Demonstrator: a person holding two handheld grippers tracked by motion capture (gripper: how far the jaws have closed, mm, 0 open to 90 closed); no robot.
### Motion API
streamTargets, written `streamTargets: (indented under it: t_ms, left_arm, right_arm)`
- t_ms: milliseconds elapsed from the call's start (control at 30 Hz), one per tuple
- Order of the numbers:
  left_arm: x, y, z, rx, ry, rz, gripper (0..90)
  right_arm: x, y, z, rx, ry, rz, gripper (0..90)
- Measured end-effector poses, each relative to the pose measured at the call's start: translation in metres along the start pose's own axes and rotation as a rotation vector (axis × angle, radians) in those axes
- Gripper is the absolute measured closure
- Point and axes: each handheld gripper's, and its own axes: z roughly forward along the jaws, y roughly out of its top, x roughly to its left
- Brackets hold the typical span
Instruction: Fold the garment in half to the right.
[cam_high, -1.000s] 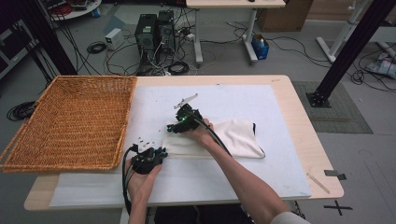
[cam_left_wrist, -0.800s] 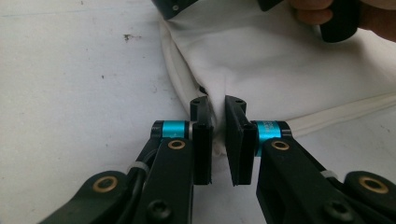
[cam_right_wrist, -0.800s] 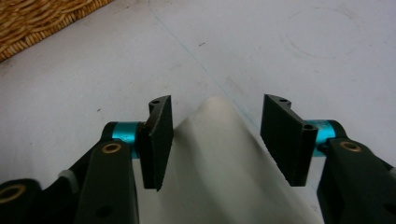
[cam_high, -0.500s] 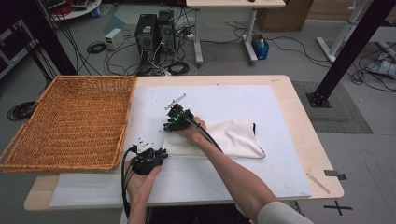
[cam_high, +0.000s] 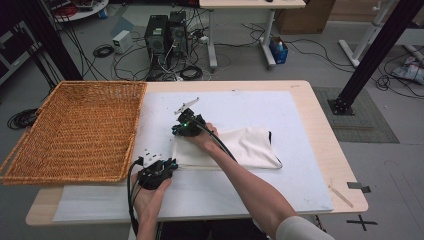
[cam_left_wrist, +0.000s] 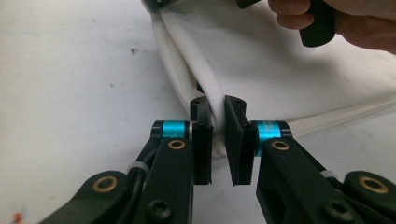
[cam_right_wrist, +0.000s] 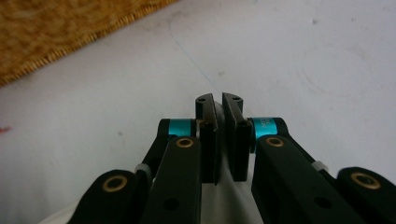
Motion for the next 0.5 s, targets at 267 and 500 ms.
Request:
streamTargets:
  t_ms: [267,500]
  left_arm:
    - [0.013,0.015,-0.032,-0.07,0.043,0.0,81.5]
    - [0.023,0.021,-0.049,-0.104,0.066,-0.017,81.5]
  right_arm:
    - [0.017,0.028,-0.006,-0.103,0.057,0.012,87.0]
    - [0.031,0.045,-0.006,-0.148,0.086,-0.015,86.9]
